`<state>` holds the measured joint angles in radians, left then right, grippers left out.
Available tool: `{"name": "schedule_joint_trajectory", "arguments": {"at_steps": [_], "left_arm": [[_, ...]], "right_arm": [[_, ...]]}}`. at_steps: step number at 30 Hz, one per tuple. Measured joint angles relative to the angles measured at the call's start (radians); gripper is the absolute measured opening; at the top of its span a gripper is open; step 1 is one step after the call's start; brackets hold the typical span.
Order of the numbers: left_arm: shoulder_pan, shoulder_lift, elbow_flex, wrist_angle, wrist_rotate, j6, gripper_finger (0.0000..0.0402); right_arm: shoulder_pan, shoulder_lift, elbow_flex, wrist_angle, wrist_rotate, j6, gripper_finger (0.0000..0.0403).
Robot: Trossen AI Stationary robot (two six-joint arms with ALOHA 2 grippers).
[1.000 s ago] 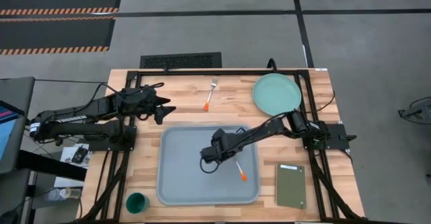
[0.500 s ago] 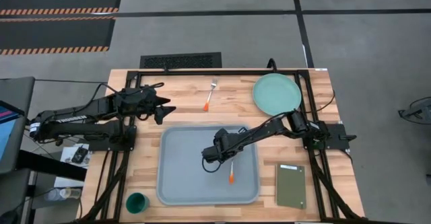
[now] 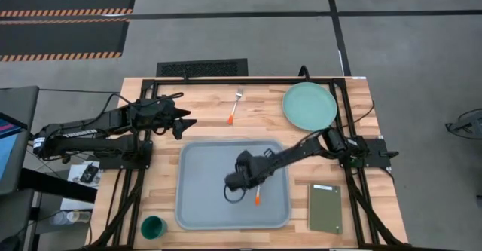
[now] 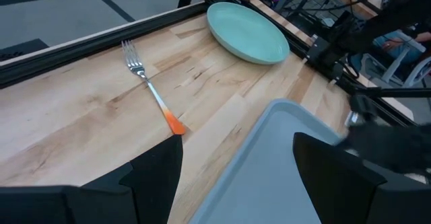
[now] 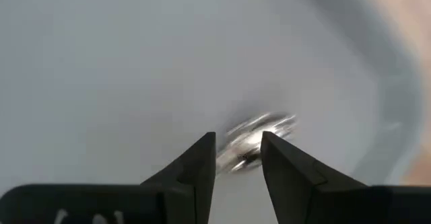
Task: Pick and place plate/cup/fork/spoon on tray
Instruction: Put the orange spoon on the right of the gray tray
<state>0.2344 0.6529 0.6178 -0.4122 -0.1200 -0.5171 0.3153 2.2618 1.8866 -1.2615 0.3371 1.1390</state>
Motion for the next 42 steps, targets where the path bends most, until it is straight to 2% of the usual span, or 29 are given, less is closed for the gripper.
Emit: {"name": "schedule_joint_trajectory", "arguments": {"at_steps": [6, 11, 15, 42], "left_arm": [[0.000, 0.000, 0.000, 0.000, 0.000, 0.000, 0.0270], [0.000, 0.000, 0.000, 0.003, 0.000, -0.011, 0.0270], [0.000, 0.000, 0.000, 0.003, 0.000, -0.012, 0.0270], [0.000, 0.000, 0.000, 0.002, 0.000, -0.015, 0.0270]], "right_arm": [[0.070, 0.000, -0.014, 0.098, -0.032, 0.066, 0.0126], [0.084, 0.001, -0.016, 0.090, -0.023, 0.103, 0.0114], [0.087, 0.001, -0.078, 0.151, -0.024, 0.120, 0.0109], [0.115, 0.000, -0.105, 0.113, -0.073, 0.189, 0.0108]]}}
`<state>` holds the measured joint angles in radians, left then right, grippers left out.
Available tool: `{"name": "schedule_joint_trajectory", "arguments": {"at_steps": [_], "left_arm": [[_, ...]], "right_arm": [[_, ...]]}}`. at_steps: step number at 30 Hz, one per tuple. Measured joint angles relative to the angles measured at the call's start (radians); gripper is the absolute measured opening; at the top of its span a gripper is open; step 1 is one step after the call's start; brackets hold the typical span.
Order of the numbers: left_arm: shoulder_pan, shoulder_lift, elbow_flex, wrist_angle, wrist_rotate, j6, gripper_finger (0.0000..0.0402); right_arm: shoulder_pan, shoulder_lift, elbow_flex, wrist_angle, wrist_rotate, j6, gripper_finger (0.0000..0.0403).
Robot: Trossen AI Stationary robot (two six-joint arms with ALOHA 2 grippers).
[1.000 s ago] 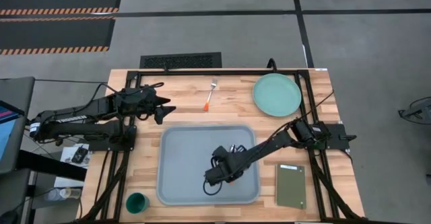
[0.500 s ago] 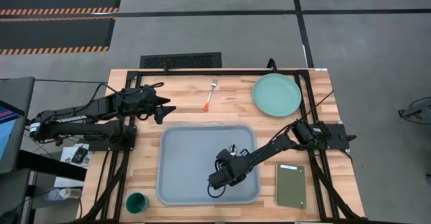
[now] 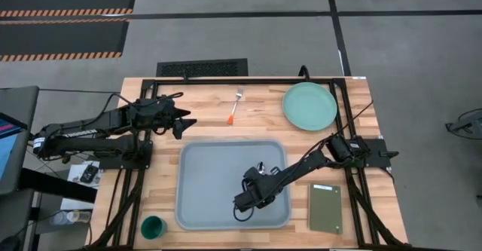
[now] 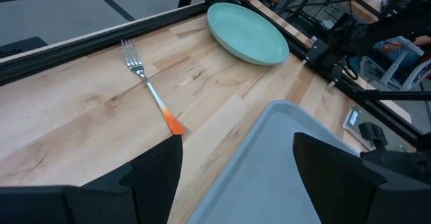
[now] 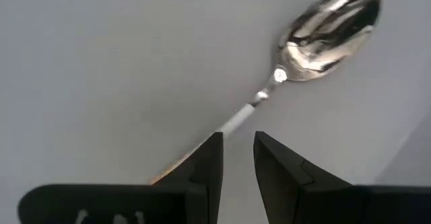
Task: Pick and place plate/cup/fork/spoon on tray
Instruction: Put the orange spoon on the right of the gray tray, then put the orange fork on the gray tray to the left of the orange spoon
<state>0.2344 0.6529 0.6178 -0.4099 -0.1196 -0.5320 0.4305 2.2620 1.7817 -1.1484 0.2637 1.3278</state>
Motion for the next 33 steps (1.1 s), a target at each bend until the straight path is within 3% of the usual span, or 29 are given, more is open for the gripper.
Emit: {"name": "schedule_joint_trajectory", "arguments": {"at_steps": [8, 33], "left_arm": [[0.000, 0.000, 0.000, 0.000, 0.000, 0.000, 0.0270], [0.000, 0.000, 0.000, 0.002, 0.000, 0.003, 0.0270]], "right_arm": [[0.014, 0.000, -0.010, 0.066, -0.003, 0.008, 0.0108], [0.028, -0.023, -0.019, 0.004, -0.027, 0.034, 0.0108]]}}
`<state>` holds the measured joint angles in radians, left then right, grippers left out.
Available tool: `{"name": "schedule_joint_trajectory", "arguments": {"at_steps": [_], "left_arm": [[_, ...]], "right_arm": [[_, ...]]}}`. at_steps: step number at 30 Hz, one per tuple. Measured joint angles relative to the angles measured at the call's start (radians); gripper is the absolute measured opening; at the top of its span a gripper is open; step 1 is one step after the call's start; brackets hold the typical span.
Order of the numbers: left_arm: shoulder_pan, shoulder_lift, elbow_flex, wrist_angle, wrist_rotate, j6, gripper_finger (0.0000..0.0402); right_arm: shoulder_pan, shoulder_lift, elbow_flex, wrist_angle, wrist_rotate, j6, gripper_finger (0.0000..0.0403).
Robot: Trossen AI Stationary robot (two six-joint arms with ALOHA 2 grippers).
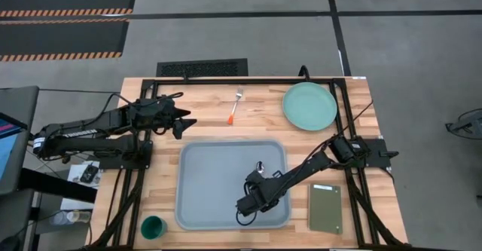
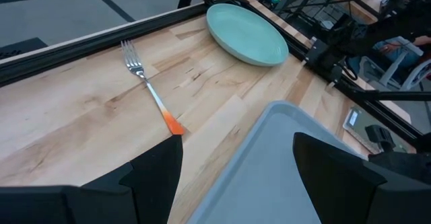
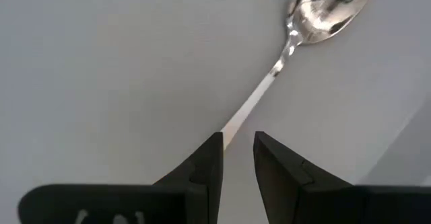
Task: Pick and place plate/cup/fork/spoon on tray
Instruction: Put the orange fork on the gray tray to the left of the orange spoon
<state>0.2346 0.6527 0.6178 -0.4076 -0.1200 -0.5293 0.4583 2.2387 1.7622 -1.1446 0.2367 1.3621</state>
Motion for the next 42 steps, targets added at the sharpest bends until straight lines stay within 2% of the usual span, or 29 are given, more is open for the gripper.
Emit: {"name": "schedule_joint_trajectory", "arguments": {"at_steps": [5, 8, 12, 17, 22, 25, 28, 31, 33, 36, 39, 42], "left_arm": [[0.000, 0.000, 0.000, 0.000, 0.000, 0.001, 0.0270], [0.000, 0.000, 0.000, 0.004, 0.000, 0.001, 0.0270], [0.000, 0.000, 0.000, 0.010, 0.000, -0.007, 0.0270], [0.000, 0.000, 0.000, 0.024, 0.009, -0.016, 0.0270], [0.000, 0.000, 0.000, 0.026, 0.034, -0.026, 0.0270], [0.000, -0.001, 0.000, 0.037, 0.035, -0.032, 0.0270], [0.000, -0.001, 0.000, 0.056, 0.035, -0.033, 0.0270], [0.000, -0.001, -0.001, 0.089, 0.036, -0.033, 0.0270], [0.000, -0.001, -0.001, 0.097, 0.036, -0.033, 0.0270], [0.000, -0.001, -0.001, 0.103, 0.036, -0.034, 0.0270], [0.000, 0.002, -0.001, 0.103, 0.035, -0.041, 0.0270], [0.005, 0.004, -0.001, 0.099, 0.033, -0.046, 0.0270]], "right_arm": [[-0.002, 0.000, 0.008, 0.028, 0.022, 0.000, 0.0108], [-0.020, 0.000, 0.062, -0.001, 0.048, -0.045, 0.0108], [-0.075, -0.001, 0.187, -0.161, 0.121, -0.156, 0.0108], [-0.160, -0.012, 0.332, -0.435, 0.310, -0.216, 0.0108], [-0.258, -0.187, 0.297, -0.398, 0.402, -0.390, 0.0108], [-0.328, -0.320, 0.227, -0.428, 0.423, -0.403, 0.0108], [-0.405, -0.489, 0.109, -0.379, 0.430, -0.379, 0.0108], [-0.486, -0.653, -0.094, -0.225, 0.432, -0.350, 0.0108], [-0.545, -0.741, -0.263, 0.001, 0.402, -0.383, 0.0108], [-0.633, -0.812, -0.499, 0.418, 0.278, -0.485, 0.0109], [-0.696, -0.794, -0.665, 0.812, 0.153, -0.565, 0.0120], [-0.737, -0.700, -0.703, 0.989, 0.101, -0.576, 0.0141]]}}
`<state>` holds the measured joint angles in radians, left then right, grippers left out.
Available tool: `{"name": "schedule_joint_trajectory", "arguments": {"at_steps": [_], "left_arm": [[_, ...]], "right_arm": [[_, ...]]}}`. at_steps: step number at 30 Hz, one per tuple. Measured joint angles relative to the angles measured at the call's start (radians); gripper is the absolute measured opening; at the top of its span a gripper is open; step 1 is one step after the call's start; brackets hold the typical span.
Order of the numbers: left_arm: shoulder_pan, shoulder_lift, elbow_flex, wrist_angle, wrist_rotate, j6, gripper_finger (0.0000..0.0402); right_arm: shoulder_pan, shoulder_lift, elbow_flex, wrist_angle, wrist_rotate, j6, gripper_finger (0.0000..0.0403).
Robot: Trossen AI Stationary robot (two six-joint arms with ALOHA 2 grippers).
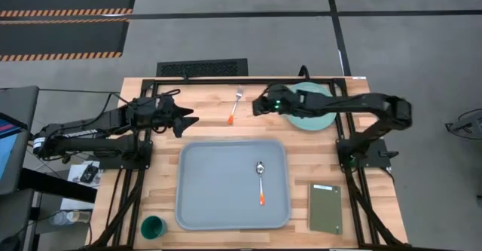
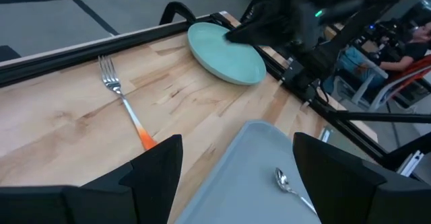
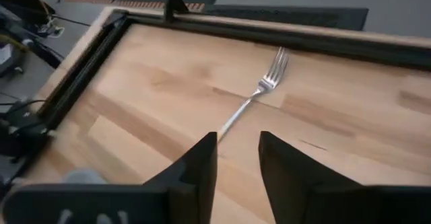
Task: Pick and place plate/cup/fork/spoon on tray
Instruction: Put the orange fork on the gray tray to the left of the orange spoon
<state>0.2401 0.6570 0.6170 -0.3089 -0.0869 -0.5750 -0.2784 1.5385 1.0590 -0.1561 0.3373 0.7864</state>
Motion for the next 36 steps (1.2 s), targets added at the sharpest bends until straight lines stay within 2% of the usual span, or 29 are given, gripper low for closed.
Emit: {"name": "schedule_joint_trajectory", "arguments": {"at_steps": [2, 5, 15, 20, 28, 36], "left_arm": [[0.008, 0.000, 0.000, 0.002, -0.001, -0.014, 0.0270], [0.023, 0.000, 0.000, 0.000, -0.003, -0.015, 0.0270], [0.079, -0.001, 0.000, -0.034, -0.010, -0.017, 0.0270], [0.081, 0.000, 0.000, -0.041, -0.006, -0.012, 0.0270], [0.081, -0.001, 0.000, -0.073, 0.038, 0.034, 0.0270], [0.081, -0.003, 0.000, -0.097, 0.043, 0.048, 0.0270]], "right_arm": [[-0.013, 0.080, 0.038, 0.039, -0.013, -0.002, 0.0156], [-0.012, 0.206, 0.146, -0.004, -0.016, -0.033, 0.0172], [0.005, 0.611, 0.708, -0.506, 0.010, 0.075, 0.0179], [0.022, 0.759, 0.905, -0.641, 0.024, 0.170, 0.0176], [0.013, 0.922, 1.054, -0.747, -0.003, 0.292, 0.0177], [-0.008, 0.957, 1.090, -0.742, -0.026, 0.354, 0.0164]]}}
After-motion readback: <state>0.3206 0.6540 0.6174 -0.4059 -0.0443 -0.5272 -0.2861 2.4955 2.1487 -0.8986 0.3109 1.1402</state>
